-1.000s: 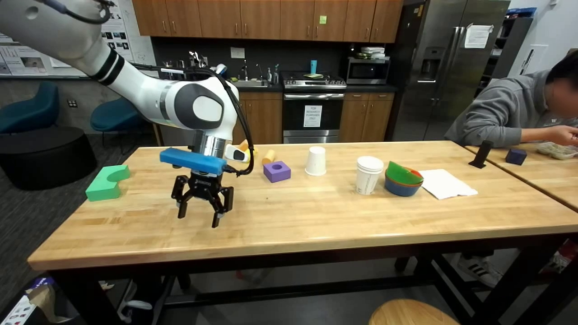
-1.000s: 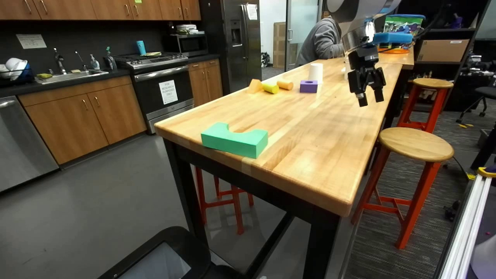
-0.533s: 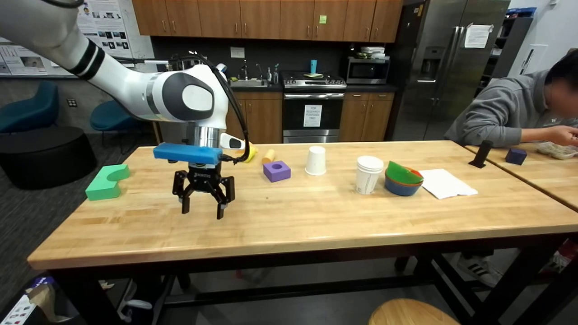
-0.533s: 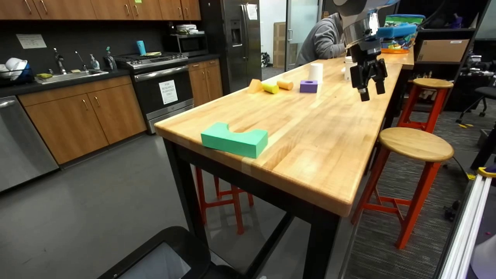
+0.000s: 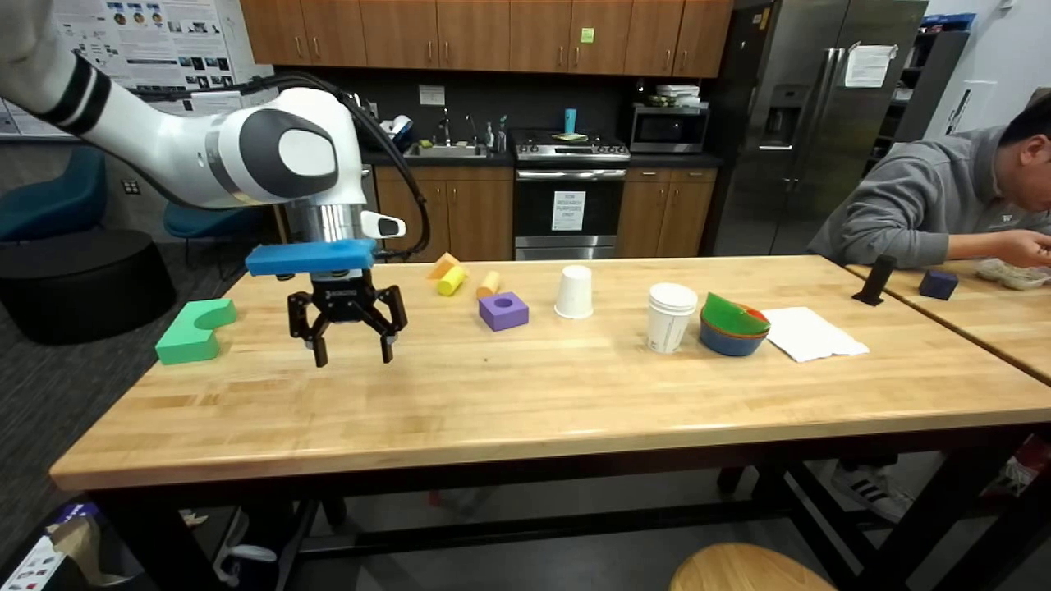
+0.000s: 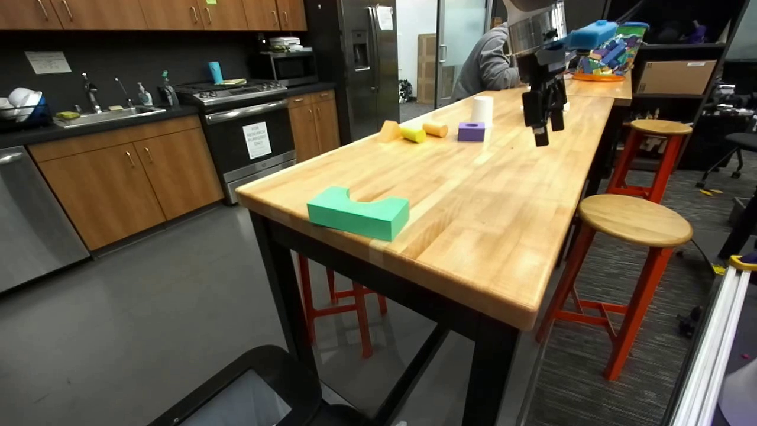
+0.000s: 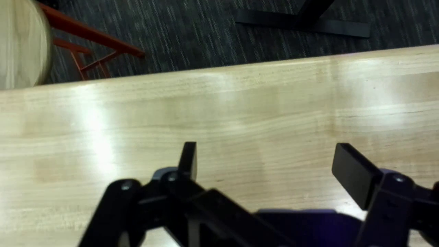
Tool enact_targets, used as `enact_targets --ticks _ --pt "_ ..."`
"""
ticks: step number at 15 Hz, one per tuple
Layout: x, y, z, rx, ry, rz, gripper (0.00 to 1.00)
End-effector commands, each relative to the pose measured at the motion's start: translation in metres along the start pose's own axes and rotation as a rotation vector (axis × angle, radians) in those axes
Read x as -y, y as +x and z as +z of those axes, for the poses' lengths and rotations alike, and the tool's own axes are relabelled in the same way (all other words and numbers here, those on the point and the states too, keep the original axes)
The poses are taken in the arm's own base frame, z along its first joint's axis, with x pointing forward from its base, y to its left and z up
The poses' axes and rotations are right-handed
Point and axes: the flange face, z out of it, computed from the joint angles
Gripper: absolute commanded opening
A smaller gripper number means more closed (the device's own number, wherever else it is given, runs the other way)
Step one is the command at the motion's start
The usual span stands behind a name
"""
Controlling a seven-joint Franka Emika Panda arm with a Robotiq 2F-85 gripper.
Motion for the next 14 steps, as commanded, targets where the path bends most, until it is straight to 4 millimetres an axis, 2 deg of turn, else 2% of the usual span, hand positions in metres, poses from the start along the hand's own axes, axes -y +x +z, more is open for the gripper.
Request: enact_targets --ticks 1,6,14 --pt "0.023 -0.004 -0.018 -0.046 -0.078 -0.118 1.00" --pt "0.037 0.004 -0.028 -0.067 -0.104 -0.190 1.00" --pt "0.034 0.014 -0.021 0.063 -0.199 -0.282 1.00"
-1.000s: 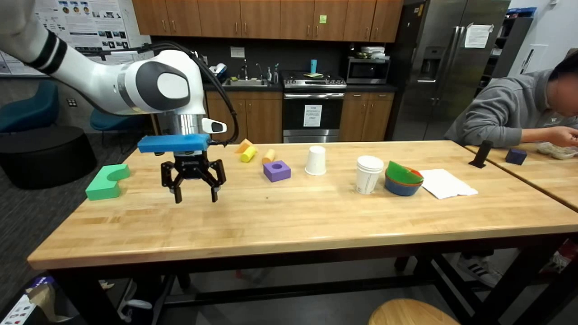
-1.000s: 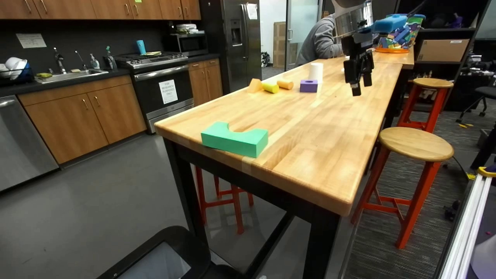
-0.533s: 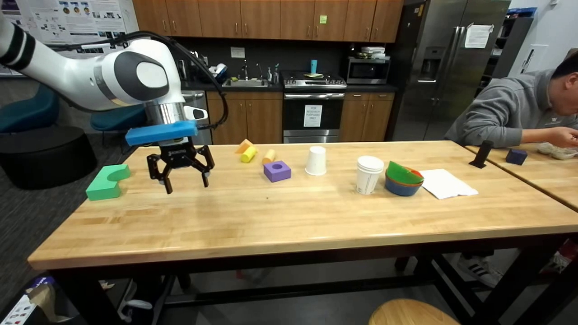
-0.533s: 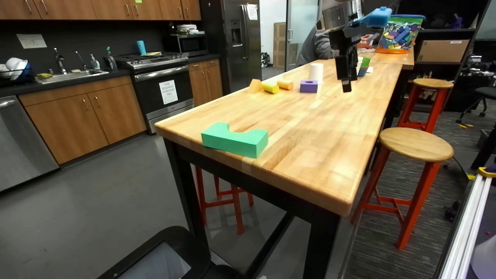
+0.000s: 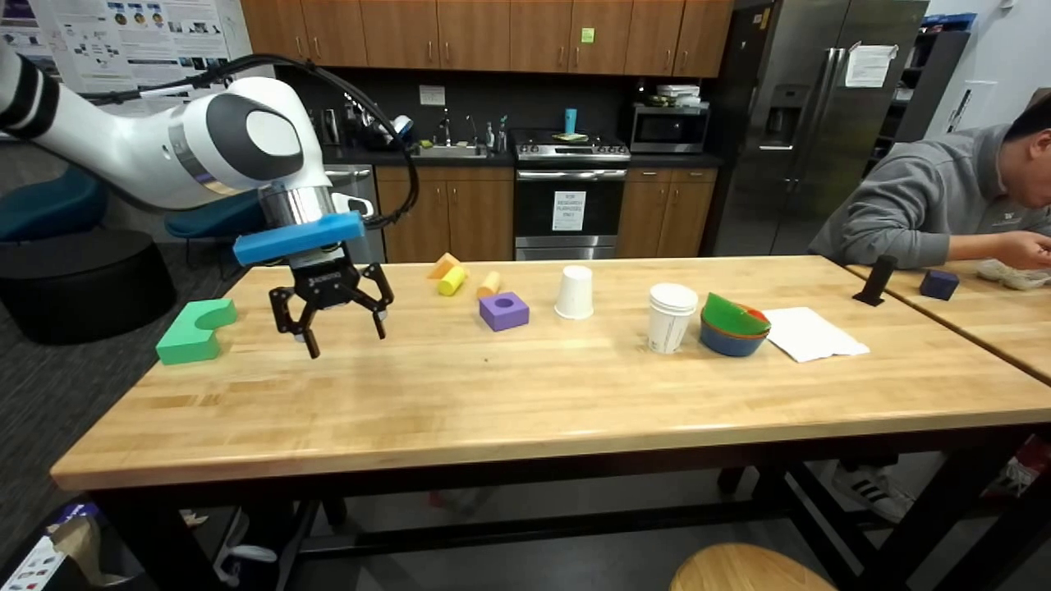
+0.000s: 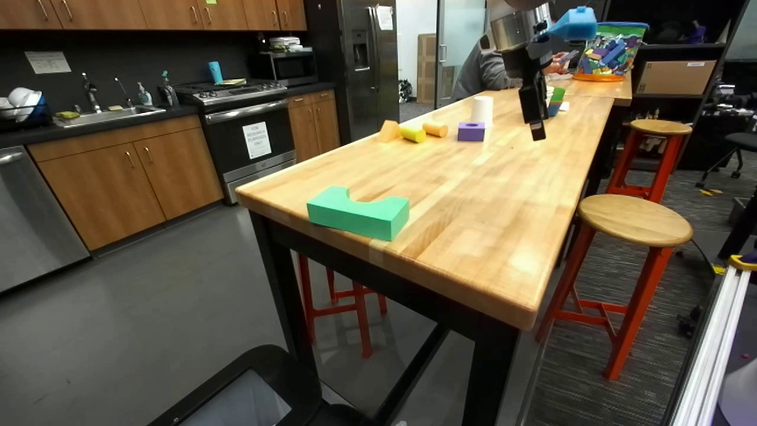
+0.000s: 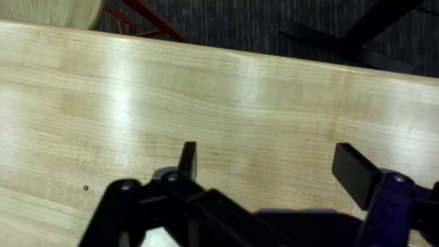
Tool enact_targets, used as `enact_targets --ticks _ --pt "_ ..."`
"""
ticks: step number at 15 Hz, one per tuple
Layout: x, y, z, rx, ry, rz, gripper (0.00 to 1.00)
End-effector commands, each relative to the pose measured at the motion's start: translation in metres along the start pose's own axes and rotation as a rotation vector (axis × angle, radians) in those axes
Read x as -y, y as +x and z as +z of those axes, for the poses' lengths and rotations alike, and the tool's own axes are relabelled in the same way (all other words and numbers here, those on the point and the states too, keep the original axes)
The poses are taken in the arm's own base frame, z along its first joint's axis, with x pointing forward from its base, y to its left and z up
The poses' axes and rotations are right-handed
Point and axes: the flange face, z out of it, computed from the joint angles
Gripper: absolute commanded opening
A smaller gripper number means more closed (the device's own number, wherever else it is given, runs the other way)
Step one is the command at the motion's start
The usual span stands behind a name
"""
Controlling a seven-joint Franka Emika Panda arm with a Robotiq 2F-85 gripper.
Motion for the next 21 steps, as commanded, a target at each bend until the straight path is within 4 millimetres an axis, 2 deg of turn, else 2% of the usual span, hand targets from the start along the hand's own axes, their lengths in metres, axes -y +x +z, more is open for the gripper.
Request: enact_targets --ticks 1,10,18,21 --pt "0.001 0.008 -0.004 0.055 -0.041 -0.076 1.00" --pt "0.011 0.036 -0.034 0.019 -0.107 -0.224 1.00" --pt "0.002 0.048 -0.068 -0.109 0.013 -0.138 1.00" --pt "-0.001 0.052 -0.074 -0.116 0.040 -0.112 1.00"
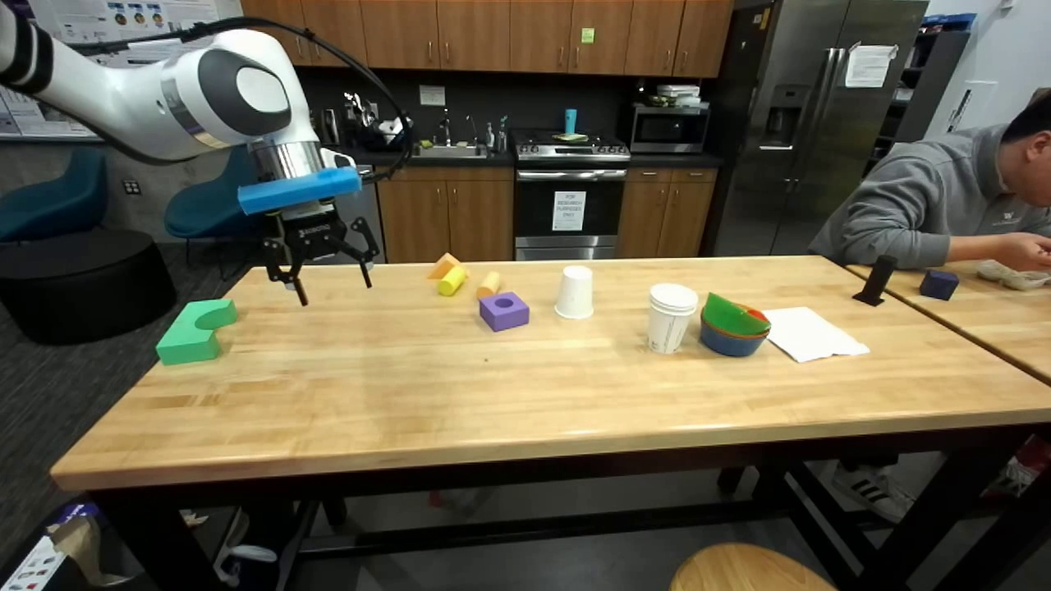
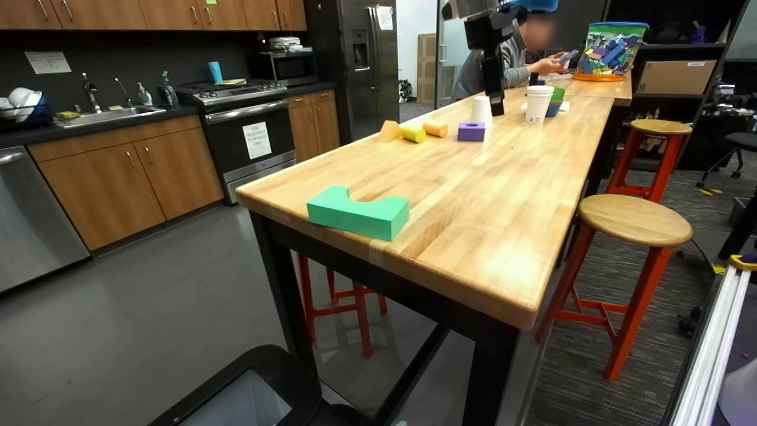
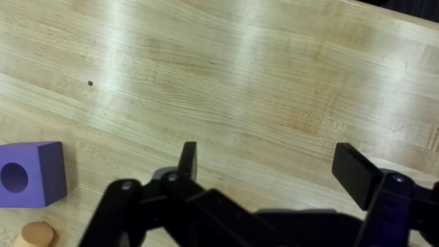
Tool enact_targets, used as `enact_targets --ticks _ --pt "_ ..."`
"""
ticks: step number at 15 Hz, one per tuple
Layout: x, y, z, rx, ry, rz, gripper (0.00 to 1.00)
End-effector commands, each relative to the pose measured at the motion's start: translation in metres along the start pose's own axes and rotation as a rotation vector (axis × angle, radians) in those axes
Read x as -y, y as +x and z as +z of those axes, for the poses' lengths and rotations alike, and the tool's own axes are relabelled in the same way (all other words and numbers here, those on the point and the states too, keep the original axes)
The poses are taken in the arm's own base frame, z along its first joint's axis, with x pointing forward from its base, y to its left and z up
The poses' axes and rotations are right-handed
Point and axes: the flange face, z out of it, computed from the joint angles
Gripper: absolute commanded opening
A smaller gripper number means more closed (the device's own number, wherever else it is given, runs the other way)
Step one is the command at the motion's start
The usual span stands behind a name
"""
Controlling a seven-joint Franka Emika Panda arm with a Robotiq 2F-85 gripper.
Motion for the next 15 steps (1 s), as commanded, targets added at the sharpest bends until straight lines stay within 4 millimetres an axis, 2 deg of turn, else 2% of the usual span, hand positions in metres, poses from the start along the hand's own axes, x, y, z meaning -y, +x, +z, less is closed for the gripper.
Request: enact_targets --ticks 1,4,5,9,15 --pt "-0.0067 0.0088 -0.0071 0.007 0.041 0.030 1.00" --pt "-0.0131 0.0150 -0.0044 0.099 0.103 0.121 1.00" --pt "-0.0064 0.0052 -0.0033 0.051 0.062 0.064 1.00" --pt "-0.0125 0.0127 0.0002 0.097 0.085 0.103 1.00" --pt "-0.0134 0.0139 0.0006 0.101 0.087 0.106 1.00"
